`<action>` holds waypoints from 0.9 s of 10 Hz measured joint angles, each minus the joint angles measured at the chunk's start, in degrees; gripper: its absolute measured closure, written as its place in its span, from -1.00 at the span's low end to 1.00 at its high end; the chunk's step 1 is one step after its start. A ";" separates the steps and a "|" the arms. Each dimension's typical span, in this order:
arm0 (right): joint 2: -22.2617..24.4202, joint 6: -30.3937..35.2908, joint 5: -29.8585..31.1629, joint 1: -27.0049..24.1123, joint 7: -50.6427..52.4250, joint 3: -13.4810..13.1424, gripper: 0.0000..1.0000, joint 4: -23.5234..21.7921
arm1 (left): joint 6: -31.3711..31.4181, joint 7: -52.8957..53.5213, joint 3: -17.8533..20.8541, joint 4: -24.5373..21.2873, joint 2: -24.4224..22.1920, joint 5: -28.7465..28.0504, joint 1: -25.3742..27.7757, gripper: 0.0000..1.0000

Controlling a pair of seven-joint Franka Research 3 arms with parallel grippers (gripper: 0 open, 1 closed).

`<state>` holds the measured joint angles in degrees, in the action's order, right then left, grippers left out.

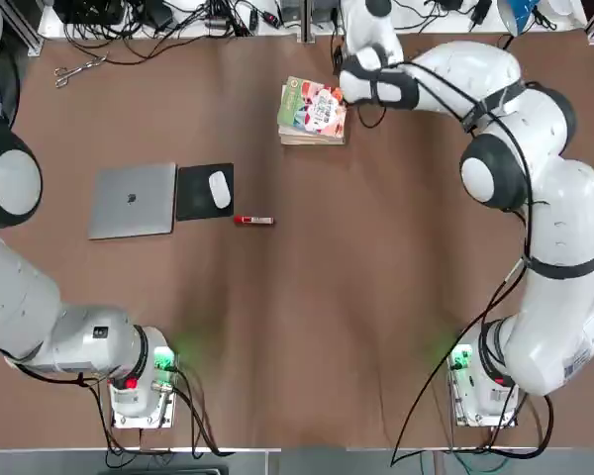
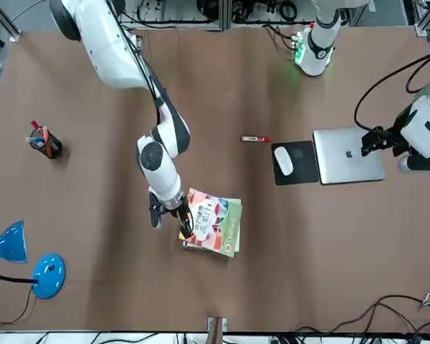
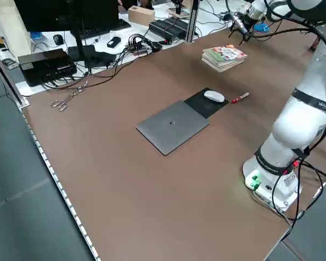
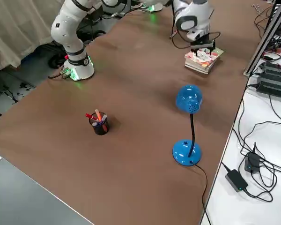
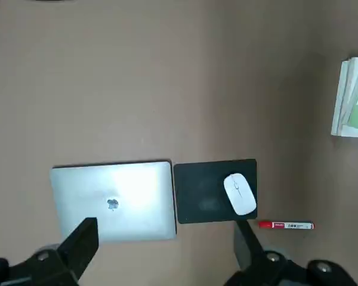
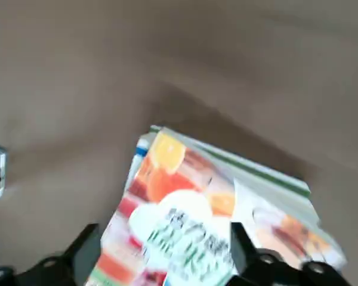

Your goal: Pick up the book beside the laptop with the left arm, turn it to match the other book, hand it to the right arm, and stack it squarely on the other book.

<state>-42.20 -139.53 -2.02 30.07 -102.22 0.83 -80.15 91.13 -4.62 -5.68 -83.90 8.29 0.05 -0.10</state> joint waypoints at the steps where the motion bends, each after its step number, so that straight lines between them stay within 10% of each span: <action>1: 0.92 2.46 0.00 0.18 0.00 0.02 -1.00 1.85 | 0.18 0.00 -0.05 0.22 0.18 0.00 -0.08 -1.00; 5: 0.04 -1.65 -0.14 2.55 -6.82 0.12 -0.76 2.53 | 0.27 0.00 -0.02 0.77 0.85 0.01 0.09 -1.00; 9: -4.22 -12.93 -0.13 5.97 -18.01 0.16 0.57 4.71 | 0.38 0.00 0.00 0.88 1.05 0.02 0.16 -1.00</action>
<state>-46.42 -152.46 -2.15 36.04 -120.23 0.99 -75.44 91.51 -4.61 -5.68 -83.02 9.34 0.07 0.07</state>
